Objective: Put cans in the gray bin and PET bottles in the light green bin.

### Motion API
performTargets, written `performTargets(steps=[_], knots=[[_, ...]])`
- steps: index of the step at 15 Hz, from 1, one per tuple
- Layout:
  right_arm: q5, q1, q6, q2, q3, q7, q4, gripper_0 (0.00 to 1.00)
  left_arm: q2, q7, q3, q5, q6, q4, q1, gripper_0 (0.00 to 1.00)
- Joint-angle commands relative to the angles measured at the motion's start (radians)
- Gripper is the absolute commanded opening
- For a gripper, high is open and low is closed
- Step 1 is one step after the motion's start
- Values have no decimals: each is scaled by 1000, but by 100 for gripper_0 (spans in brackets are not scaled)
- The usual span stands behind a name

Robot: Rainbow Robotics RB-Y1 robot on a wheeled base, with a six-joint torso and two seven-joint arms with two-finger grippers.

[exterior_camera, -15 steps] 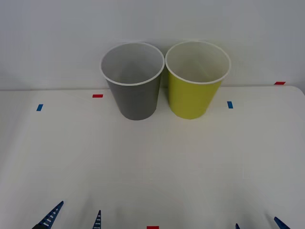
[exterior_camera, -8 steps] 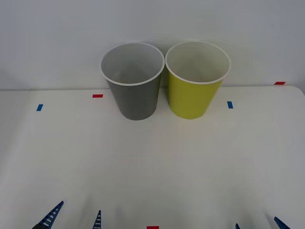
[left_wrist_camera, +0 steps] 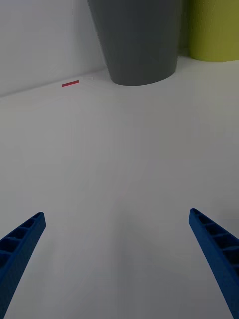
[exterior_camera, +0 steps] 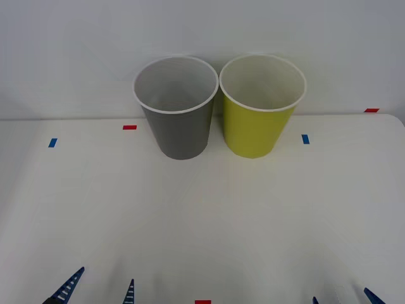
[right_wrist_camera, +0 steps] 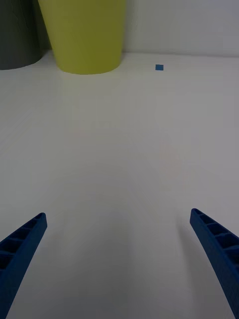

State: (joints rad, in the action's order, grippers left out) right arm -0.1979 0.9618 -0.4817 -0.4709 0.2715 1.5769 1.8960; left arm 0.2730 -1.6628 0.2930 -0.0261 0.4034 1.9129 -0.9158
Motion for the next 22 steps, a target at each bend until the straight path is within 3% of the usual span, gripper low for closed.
performTargets(steps=[1,22], knots=[[0,0,0,0,0,0,0,100,0,0,0,0,0,0,0,100],[0,0,0,0,0,0,0,100,0,0,0,0,0,0,0,100]])
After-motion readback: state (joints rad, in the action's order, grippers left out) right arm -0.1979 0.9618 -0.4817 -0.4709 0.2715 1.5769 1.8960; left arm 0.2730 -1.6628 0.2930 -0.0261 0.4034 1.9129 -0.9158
